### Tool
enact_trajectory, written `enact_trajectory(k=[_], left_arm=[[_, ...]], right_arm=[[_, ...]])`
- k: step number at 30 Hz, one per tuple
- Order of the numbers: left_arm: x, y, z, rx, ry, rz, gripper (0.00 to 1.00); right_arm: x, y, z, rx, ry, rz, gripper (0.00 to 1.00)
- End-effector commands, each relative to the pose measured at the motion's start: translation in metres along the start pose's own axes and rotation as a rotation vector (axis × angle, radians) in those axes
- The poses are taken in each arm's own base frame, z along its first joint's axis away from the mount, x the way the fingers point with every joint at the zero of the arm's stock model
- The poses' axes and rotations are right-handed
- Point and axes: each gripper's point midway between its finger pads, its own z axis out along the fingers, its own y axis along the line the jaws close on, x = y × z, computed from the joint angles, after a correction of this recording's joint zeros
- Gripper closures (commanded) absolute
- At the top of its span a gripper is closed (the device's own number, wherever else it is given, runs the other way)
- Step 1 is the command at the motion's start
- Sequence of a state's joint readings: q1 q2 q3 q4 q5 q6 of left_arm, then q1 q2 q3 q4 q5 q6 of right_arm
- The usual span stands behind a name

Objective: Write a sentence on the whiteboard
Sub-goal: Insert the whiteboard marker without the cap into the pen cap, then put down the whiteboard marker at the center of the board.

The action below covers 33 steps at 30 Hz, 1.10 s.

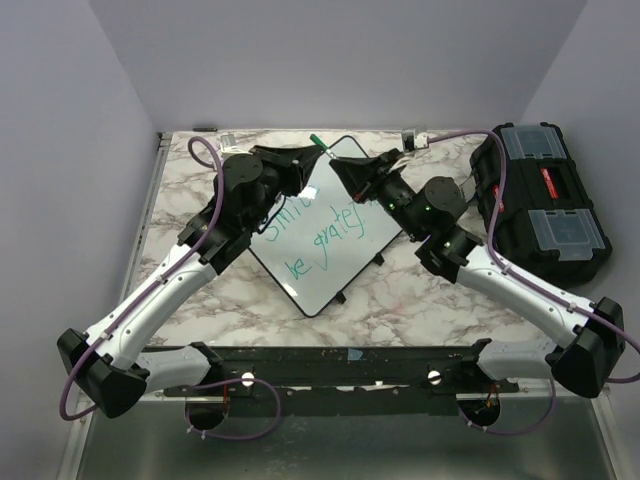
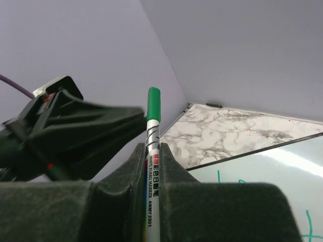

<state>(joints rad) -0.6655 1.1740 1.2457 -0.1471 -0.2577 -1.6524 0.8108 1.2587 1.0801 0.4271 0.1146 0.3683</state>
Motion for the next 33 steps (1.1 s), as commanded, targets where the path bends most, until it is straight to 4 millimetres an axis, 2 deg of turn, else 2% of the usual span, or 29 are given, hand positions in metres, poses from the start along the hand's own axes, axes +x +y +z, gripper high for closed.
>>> enact_trajectory(k=[1,7,13,15,19,20,21,22,23,27,30,33], left_arm=[[0.070,-0.014,-0.040,0.061,0.318,0.004,1.00],[0.070,-0.020,-0.046,0.085,0.314,0.011,1.00],[0.059,-0.027,-0.057,0.127,0.276,0.020,1.00],[0.053,-0.027,-0.059,0.138,0.247,0.025,0.86],[0.041,-0.029,-0.065,0.165,0.191,0.054,0.51],[0.037,-0.029,-0.066,0.169,0.176,0.060,0.39],[0.033,-0.027,-0.066,0.169,0.155,0.072,0.21],[0.029,-0.026,-0.067,0.169,0.133,0.076,0.09],[0.025,-0.025,-0.067,0.173,0.115,0.089,0.02],[0.011,-0.027,-0.072,0.208,0.051,0.152,0.02],[-0.002,-0.033,-0.077,0.296,-0.008,0.238,0.02],[-0.022,-0.030,-0.082,0.321,-0.104,0.353,0.02]], right_arm=[[0.003,0.003,0.002,-0.143,-0.001,0.107,0.99],[-0.007,0.018,0.000,-0.249,0.003,0.117,0.99],[-0.016,0.011,-0.003,-0.200,-0.022,0.071,0.99],[-0.017,0.008,-0.004,-0.184,-0.021,0.058,0.99],[-0.017,0.000,-0.006,-0.139,-0.019,0.033,0.99],[-0.018,-0.003,-0.007,-0.124,-0.022,0.028,0.99],[-0.019,-0.005,-0.008,-0.110,-0.021,0.022,0.99],[-0.020,-0.008,-0.009,-0.093,-0.024,0.016,0.99],[-0.020,-0.011,-0.011,-0.076,-0.024,0.010,0.99],[-0.020,-0.022,-0.020,-0.021,-0.023,-0.014,0.99],[-0.015,-0.039,-0.028,0.061,-0.021,-0.028,0.99],[-0.008,-0.059,-0.041,0.154,-0.013,-0.046,0.99]])
